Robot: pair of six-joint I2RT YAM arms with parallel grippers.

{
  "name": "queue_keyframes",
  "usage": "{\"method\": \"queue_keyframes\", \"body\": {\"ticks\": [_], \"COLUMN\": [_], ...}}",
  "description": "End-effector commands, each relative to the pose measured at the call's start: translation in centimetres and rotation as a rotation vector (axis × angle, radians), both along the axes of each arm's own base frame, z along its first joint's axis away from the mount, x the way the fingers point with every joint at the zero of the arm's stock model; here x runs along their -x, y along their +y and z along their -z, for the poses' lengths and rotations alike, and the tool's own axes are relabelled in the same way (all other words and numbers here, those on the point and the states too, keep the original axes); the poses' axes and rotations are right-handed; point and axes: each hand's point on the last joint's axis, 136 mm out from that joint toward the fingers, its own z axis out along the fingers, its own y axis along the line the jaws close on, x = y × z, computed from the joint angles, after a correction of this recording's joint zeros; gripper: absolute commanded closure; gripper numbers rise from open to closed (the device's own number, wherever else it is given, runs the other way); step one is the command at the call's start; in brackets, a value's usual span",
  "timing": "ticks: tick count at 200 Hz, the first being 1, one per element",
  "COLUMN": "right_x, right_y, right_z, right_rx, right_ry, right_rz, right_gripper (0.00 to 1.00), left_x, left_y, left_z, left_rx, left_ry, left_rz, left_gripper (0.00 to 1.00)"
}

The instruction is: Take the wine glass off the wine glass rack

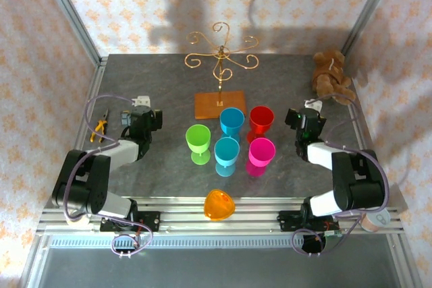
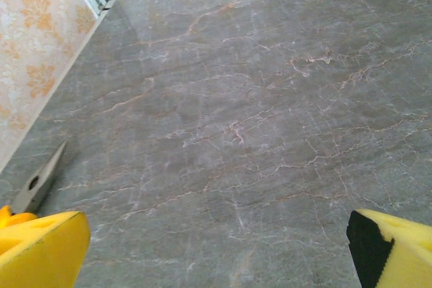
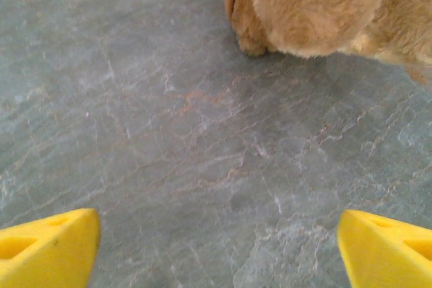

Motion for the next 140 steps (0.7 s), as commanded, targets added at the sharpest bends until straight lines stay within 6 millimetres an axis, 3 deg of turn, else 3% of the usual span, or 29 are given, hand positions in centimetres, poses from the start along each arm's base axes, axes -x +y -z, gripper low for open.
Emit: {"method": "queue_keyframes", "body": {"ticks": [1, 27, 140], "right_x": [-0.3, -0.7, -0.9], "right_y": [-0.4, 0.1, 0.2], "right_z": [-0.3, 0.4, 0.4], "right_rx": [-0.016, -0.016, -0.017], "right_ry": [-0.103, -0.072, -0.066], "right_rz": [0.005, -0.031, -0.043], "right_gripper": [0.05, 0.0, 0.0], "left_x": [-0.8, 0.1, -0.4], "left_y": [0.8, 2.1, 1.6], "left_z": [-1.2, -0.4, 0.2], "left_rx": [0.019, 0.113, 0.117], "left_ry": [-0.147, -0.203, -0.185], "left_rz": [-0.006, -0.022, 0.019], "left_gripper": [0.0, 0.0, 0.0]}}
